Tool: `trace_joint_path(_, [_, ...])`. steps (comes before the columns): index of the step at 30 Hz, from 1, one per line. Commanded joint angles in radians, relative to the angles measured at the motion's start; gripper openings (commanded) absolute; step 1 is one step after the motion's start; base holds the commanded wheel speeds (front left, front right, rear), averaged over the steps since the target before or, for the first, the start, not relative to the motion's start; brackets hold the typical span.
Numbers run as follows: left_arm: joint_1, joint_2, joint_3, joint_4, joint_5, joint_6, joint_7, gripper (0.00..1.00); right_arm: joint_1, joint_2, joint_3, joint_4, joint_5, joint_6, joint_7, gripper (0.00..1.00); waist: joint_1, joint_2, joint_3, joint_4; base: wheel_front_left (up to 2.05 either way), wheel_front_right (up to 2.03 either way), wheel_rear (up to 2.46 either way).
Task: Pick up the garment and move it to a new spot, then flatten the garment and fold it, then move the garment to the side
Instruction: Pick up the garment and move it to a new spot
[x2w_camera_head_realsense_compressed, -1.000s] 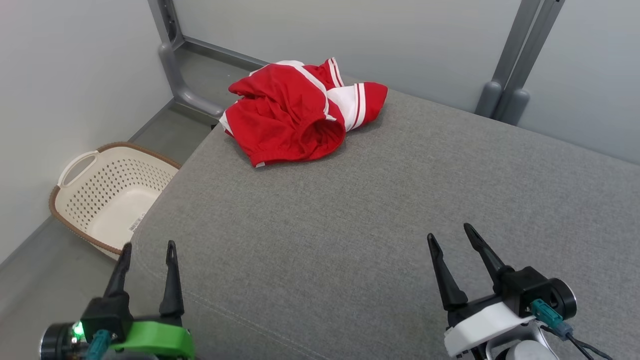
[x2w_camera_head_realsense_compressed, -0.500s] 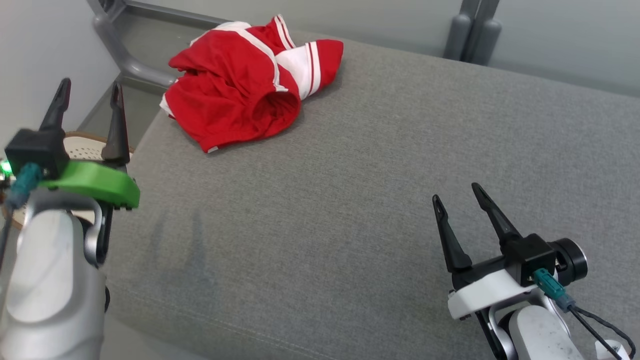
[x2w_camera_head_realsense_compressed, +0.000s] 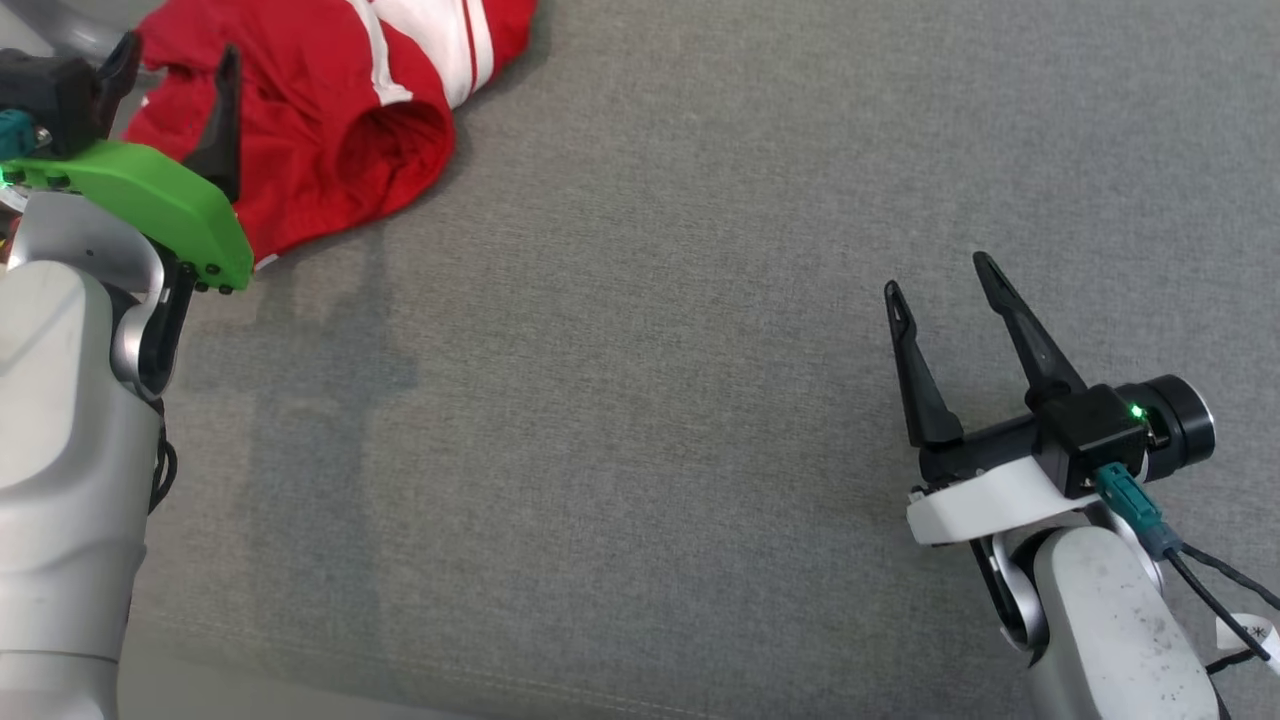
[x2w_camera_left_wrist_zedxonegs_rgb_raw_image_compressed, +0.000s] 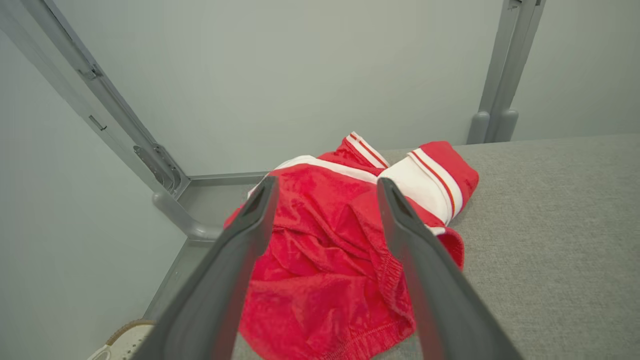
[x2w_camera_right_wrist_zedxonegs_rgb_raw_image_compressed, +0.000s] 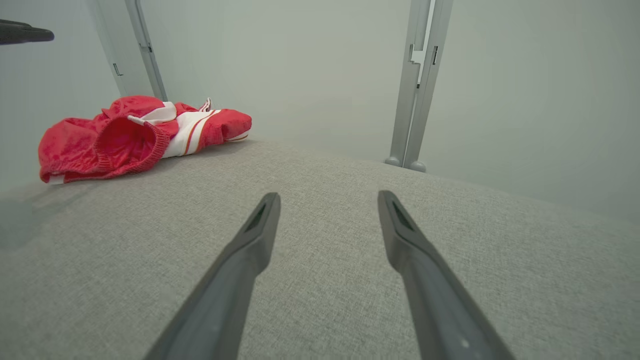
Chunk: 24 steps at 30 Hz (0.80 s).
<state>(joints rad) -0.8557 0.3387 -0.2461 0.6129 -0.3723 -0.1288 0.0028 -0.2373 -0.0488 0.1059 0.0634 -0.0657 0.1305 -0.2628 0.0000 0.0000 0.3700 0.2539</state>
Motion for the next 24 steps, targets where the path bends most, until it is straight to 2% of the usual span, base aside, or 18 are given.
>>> trace_joint_path(1, [-0.019,0.012,-0.025,0.006,-0.032,-0.001,0.010,1.00,-0.021,-0.003,-0.003,-0.009,-0.006,0.000,-0.003,1.00,0.0000,0.0000,0.099,-0.077,0.00,0.00,0.00])
trace_joint_path(9, [-0.055,0.072,-0.148,0.049,-0.158,-0.002,0.030,1.00,-0.052,-0.003,0.002,-0.029,-0.018,0.000,-0.003,1.00,0.0000,0.0000,0.163,-0.109,0.00,0.00,0.00])
trace_joint_path(16, [-0.089,0.102,-0.169,0.154,-0.174,0.003,0.030,1.00,-0.060,-0.003,-0.001,-0.035,-0.020,0.000,-0.003,1.00,0.0000,0.0000,0.183,-0.136,0.00,0.00,0.00])
trace_joint_path(19, [-0.097,0.096,-0.167,0.202,-0.178,0.007,0.022,1.00,-0.057,-0.003,-0.003,-0.037,-0.022,0.000,-0.003,1.00,0.0000,0.0000,0.185,-0.144,0.00,0.00,0.00])
trace_joint_path(20, [-0.102,0.097,-0.167,0.219,-0.175,0.011,0.017,0.94,-0.056,-0.003,-0.004,-0.038,-0.023,0.000,-0.003,1.00,0.0000,0.0000,0.185,-0.146,0.00,0.00,0.00])
trace_joint_path(21, [-0.107,0.098,-0.167,0.232,-0.172,0.018,0.011,0.59,-0.054,-0.003,-0.004,-0.038,-0.023,0.000,-0.003,1.00,0.0000,0.0000,0.184,-0.148,0.00,0.00,0.00])
trace_joint_path(22, [-0.112,0.096,-0.167,0.246,-0.170,0.022,0.003,0.31,-0.053,-0.003,-0.004,-0.037,-0.023,0.000,-0.003,1.00,0.0000,0.0000,0.182,-0.150,0.00,0.00,0.00])
trace_joint_path(23, [-0.114,0.093,-0.166,0.257,-0.171,0.026,-0.005,0.07,-0.051,-0.003,-0.004,-0.036,-0.023,0.000,-0.003,1.00,0.0000,0.0000,0.180,-0.151,0.00,0.00,0.00])
trace_joint_path(24, [-0.117,0.092,-0.162,0.269,-0.172,0.030,-0.020,0.00,-0.049,-0.003,-0.004,-0.034,-0.022,0.000,-0.003,1.00,0.0000,0.0000,0.177,-0.152,0.00,0.00,0.00])
